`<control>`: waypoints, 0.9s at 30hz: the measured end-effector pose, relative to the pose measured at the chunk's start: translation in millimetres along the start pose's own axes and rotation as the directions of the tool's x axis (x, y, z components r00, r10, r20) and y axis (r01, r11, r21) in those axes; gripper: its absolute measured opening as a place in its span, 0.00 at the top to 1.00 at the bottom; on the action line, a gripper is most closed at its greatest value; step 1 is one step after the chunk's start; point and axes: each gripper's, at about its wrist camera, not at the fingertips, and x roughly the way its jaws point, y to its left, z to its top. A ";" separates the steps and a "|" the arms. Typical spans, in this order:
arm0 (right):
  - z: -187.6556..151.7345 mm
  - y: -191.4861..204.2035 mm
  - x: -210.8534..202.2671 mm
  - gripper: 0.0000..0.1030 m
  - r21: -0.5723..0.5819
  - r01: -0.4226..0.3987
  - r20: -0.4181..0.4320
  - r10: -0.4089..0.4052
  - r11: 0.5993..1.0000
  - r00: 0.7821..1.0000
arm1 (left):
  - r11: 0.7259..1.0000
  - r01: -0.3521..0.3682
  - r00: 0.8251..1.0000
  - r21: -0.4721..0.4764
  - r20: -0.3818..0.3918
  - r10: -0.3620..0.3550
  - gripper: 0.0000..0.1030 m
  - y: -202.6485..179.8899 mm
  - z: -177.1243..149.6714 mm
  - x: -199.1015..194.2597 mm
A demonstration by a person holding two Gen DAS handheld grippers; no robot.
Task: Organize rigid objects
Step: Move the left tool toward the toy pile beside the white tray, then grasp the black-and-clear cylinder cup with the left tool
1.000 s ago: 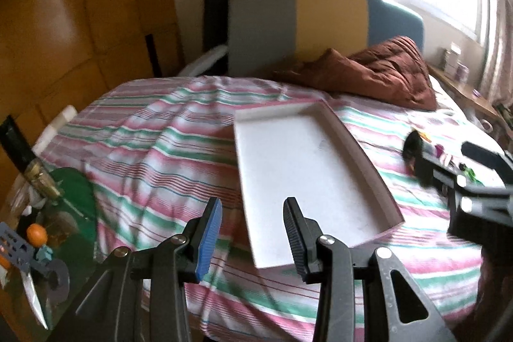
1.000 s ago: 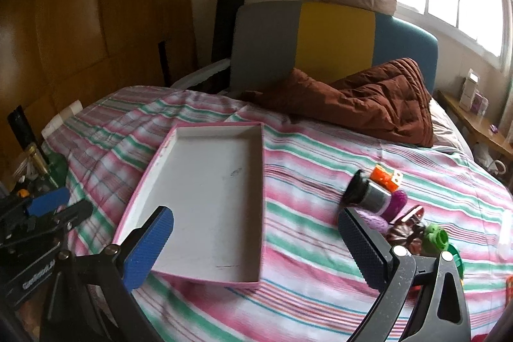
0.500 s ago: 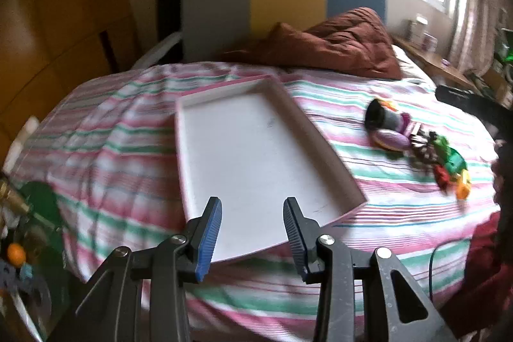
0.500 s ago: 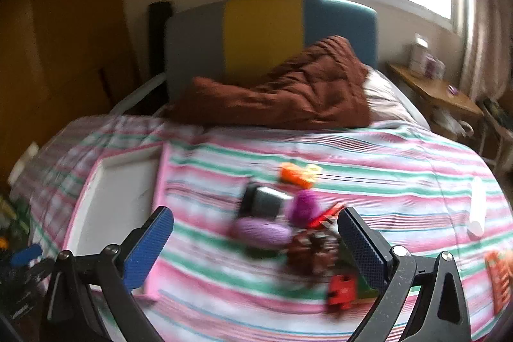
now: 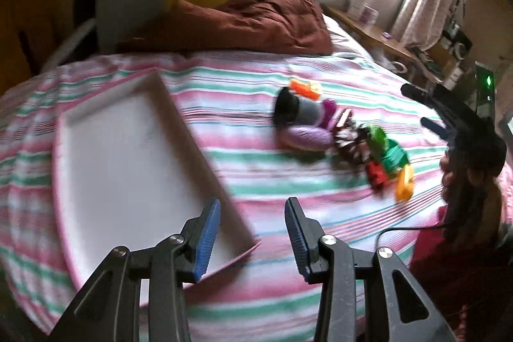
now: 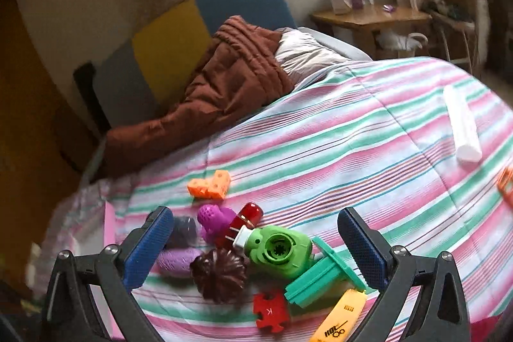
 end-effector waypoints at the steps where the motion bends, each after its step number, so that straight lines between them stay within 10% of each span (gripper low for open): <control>1: 0.8 -4.7 -0.2 0.00 0.026 -0.008 -0.005 0.009 1.000 1.000 | 1.000 -0.003 1.000 0.009 -0.007 0.003 0.59 -3.6 4.4 5.1; 7: 3.3 -11.9 -2.1 0.00 0.074 -0.022 -0.008 0.023 0.997 1.000 | 0.992 0.005 1.000 0.123 0.005 -0.005 0.57 -38.8 44.8 43.6; 10: 3.7 -10.3 1.2 0.00 0.072 -0.029 -0.020 0.031 0.997 0.999 | 0.989 0.009 1.000 0.149 -0.011 -0.008 0.27 -53.8 62.7 67.3; 19: 5.0 -8.1 3.4 0.00 0.058 -0.058 -0.025 0.059 0.997 0.998 | 0.981 -0.036 0.996 0.189 -0.068 0.050 0.19 -80.9 95.0 123.9; 24: 5.9 -13.6 4.8 0.00 0.092 -0.071 -0.033 0.074 0.993 0.997 | 0.979 -0.061 0.993 0.196 -0.088 0.080 0.20 -85.9 104.2 148.3; 27: 6.6 -16.6 6.3 0.00 0.104 -0.069 -0.042 0.074 0.992 0.996 | 0.981 -0.075 0.993 0.176 -0.075 0.090 0.39 -78.6 104.5 151.9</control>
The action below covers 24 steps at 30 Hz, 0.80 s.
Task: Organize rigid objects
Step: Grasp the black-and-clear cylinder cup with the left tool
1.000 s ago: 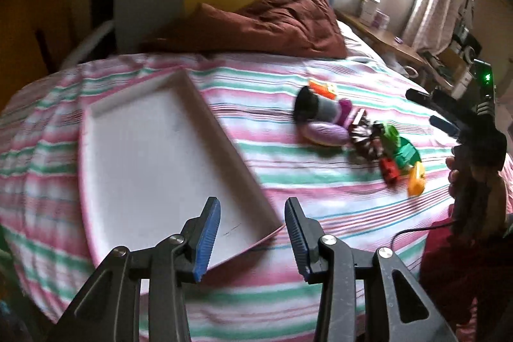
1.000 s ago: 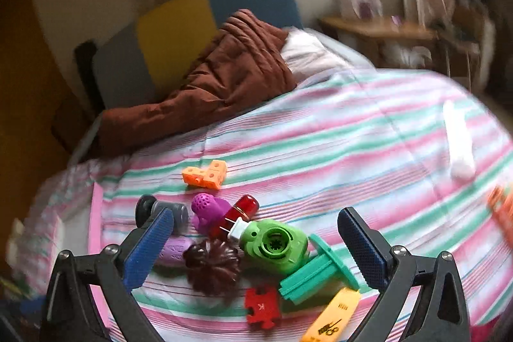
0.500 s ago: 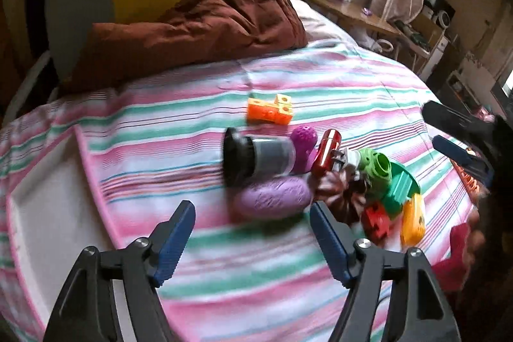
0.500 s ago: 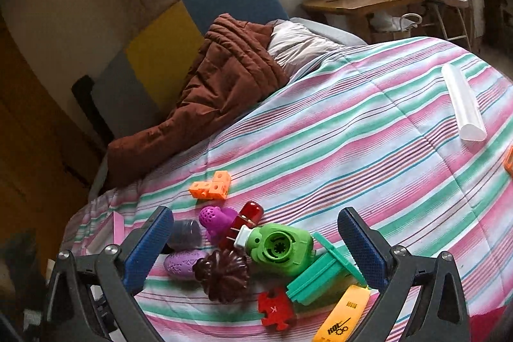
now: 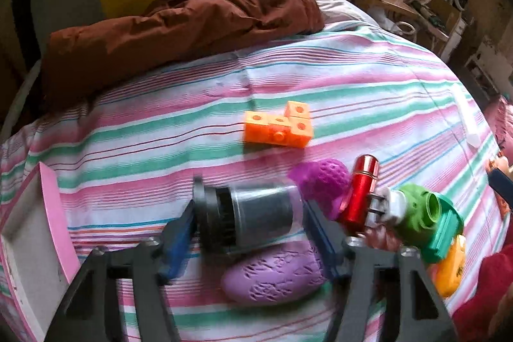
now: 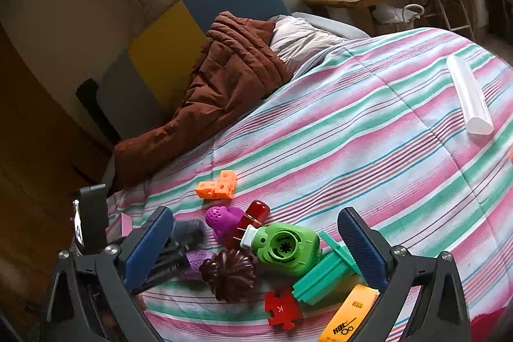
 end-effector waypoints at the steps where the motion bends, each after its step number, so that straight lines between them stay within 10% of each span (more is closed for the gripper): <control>1: 0.0 -0.5 0.4 0.00 -0.001 0.005 -0.002 -0.005 1.000 1.000 | 1.000 0.010 1.000 -0.019 0.006 -0.010 0.39 4.6 -1.5 -1.8; 9: -11.4 25.3 15.3 0.01 -0.145 -0.031 -0.094 0.018 0.989 0.995 | 0.997 0.028 0.989 -0.066 0.145 -0.018 0.39 26.4 -28.7 -61.8; 24: -65.1 75.8 64.3 0.36 -0.474 -0.015 -0.261 -0.124 0.880 0.957 | 0.981 -0.008 0.974 -0.194 0.219 0.051 0.39 85.0 -110.4 -137.2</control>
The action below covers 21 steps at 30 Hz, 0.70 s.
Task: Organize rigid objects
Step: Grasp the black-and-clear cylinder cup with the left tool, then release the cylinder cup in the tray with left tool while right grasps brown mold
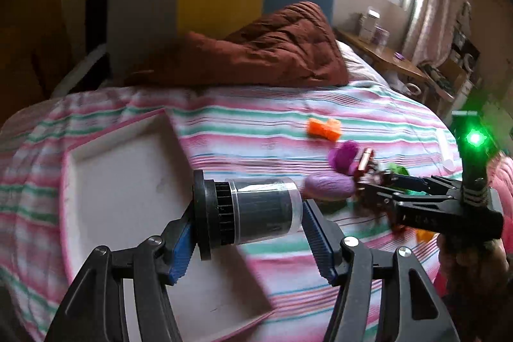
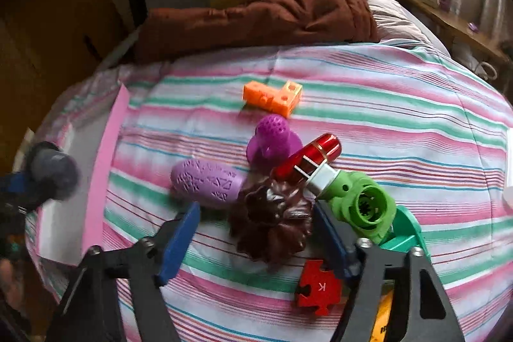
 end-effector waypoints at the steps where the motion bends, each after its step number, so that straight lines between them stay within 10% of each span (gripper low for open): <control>1: -0.3 1.8 2.4 0.38 -0.008 0.015 -0.005 -0.015 1.000 1.000 | 1.000 -0.012 1.000 -0.017 0.006 0.012 0.39 10.5 -2.2 -4.5; 7: 2.7 -0.8 2.0 0.79 -0.014 0.071 0.028 -0.071 0.997 0.997 | 0.985 -0.072 0.997 -0.158 -0.008 0.071 0.39 81.2 -12.1 -13.8; 21: 3.0 1.4 1.8 0.78 -0.033 0.116 0.036 -0.115 0.993 0.993 | 0.943 -0.145 0.989 -0.300 -0.067 0.131 0.39 169.4 -3.6 12.4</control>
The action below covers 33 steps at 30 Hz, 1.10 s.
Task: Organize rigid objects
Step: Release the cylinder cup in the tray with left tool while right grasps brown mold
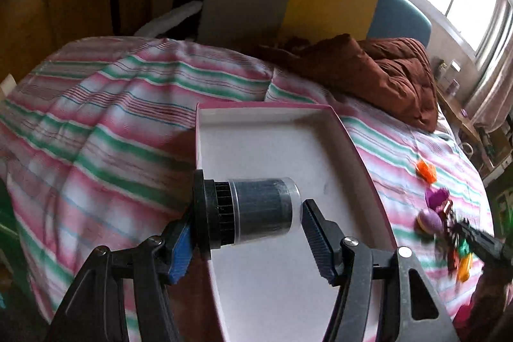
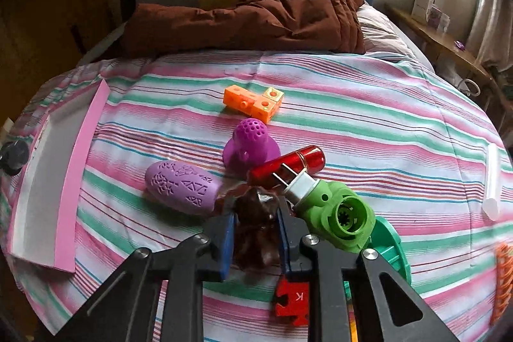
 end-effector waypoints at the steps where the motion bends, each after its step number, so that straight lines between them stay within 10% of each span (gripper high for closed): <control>1: 0.1 -0.5 0.3 0.78 0.003 0.000 0.001 0.000 1.000 1.000 | 1.000 0.004 1.000 -0.006 -0.003 -0.004 0.39 -0.2 4.4 4.5; 19: -0.1 1.2 3.0 0.71 -0.016 0.021 0.004 -0.021 1.000 1.000 | 0.996 -0.086 0.995 0.032 -0.043 0.087 0.33 -1.0 64.2 75.5; 33: 0.2 -1.9 4.9 0.67 0.013 0.015 0.001 -0.015 1.000 1.000 | 0.999 0.005 0.997 0.032 0.073 -0.007 0.27 -24.0 14.4 -24.1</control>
